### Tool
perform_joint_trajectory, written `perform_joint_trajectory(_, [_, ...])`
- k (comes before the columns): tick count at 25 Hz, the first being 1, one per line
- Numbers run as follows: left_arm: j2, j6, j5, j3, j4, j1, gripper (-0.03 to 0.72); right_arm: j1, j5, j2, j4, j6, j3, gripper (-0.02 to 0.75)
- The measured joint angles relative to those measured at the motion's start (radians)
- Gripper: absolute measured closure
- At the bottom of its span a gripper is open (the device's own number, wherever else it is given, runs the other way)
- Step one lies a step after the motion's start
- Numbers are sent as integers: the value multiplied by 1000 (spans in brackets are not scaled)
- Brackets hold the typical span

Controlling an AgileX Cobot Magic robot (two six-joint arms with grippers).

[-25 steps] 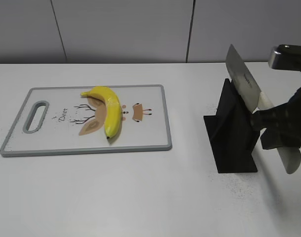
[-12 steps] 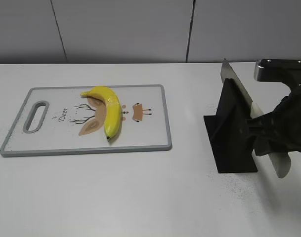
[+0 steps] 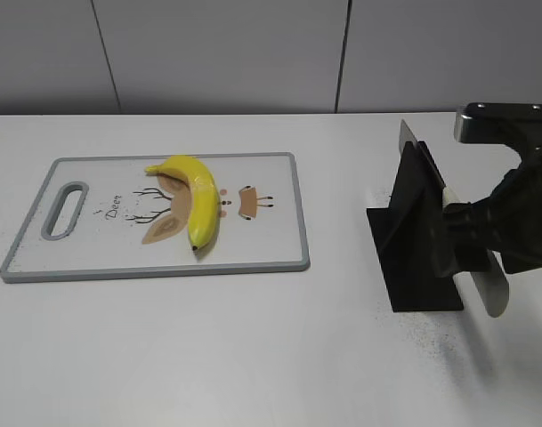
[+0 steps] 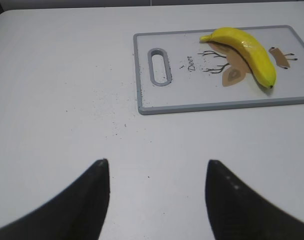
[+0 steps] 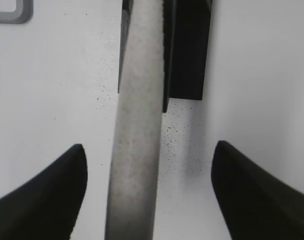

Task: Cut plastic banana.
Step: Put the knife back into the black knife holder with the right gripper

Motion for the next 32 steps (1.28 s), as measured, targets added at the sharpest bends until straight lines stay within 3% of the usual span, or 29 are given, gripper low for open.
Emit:
perform_joint_trajectory(6, [0,0,0,0,0,0,99,0,61,-84,2,-44,-66,114])
perform_joint_trajectory(12, [0,0,0,0,0,0,99,0,158,-298,19,-231,-75,120])
perform_joint_trajectory(25, [0,0,0,0,-2,0,99,0,202,-987,19,-318,192,153])
perform_joint_trajectory(32, [0,0,0,0,-2,0,99,0,319,-1221,19,-321,278,177])
